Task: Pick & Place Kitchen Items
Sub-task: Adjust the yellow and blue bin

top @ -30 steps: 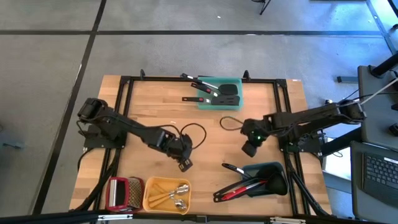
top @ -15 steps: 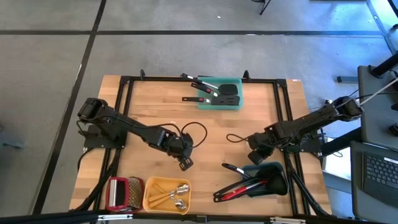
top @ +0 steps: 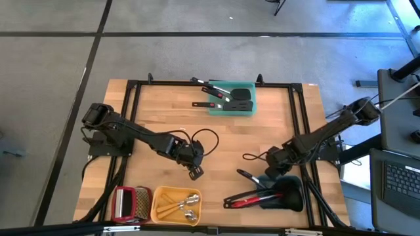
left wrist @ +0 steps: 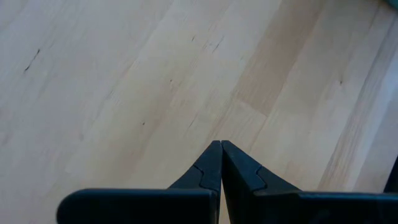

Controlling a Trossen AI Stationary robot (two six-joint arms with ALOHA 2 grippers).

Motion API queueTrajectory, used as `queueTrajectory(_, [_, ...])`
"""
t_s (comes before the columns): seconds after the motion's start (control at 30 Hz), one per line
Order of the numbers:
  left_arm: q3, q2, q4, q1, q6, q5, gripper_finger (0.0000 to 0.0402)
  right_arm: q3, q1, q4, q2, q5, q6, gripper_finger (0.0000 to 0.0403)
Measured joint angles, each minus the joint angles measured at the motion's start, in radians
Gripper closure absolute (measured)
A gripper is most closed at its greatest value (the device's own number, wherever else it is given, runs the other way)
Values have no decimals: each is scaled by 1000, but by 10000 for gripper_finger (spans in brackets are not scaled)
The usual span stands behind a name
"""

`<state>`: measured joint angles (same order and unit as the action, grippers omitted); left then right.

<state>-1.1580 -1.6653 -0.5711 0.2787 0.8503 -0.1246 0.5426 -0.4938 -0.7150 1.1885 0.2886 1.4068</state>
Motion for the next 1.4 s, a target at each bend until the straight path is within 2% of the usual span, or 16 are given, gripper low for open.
queueTrajectory(0.17, [0,0,0,0,0,-2,400,0,-49,23,0,-1,44,401])
queueTrajectory(0.3, [0,0,0,0,-1,-7,400,0,-79,47,0,-45,45,401])
queueTrajectory(0.6, [0,0,0,-1,-1,-19,400,0,-58,111,0,-145,-6,401])
queueTrajectory(0.83, [0,0,0,0,1,-21,400,0,-46,287,1,-136,-58,401])
queueTrajectory(1.4, [0,0,36,-4,2,-24,400,0,-138,283,1,-148,-34,401])
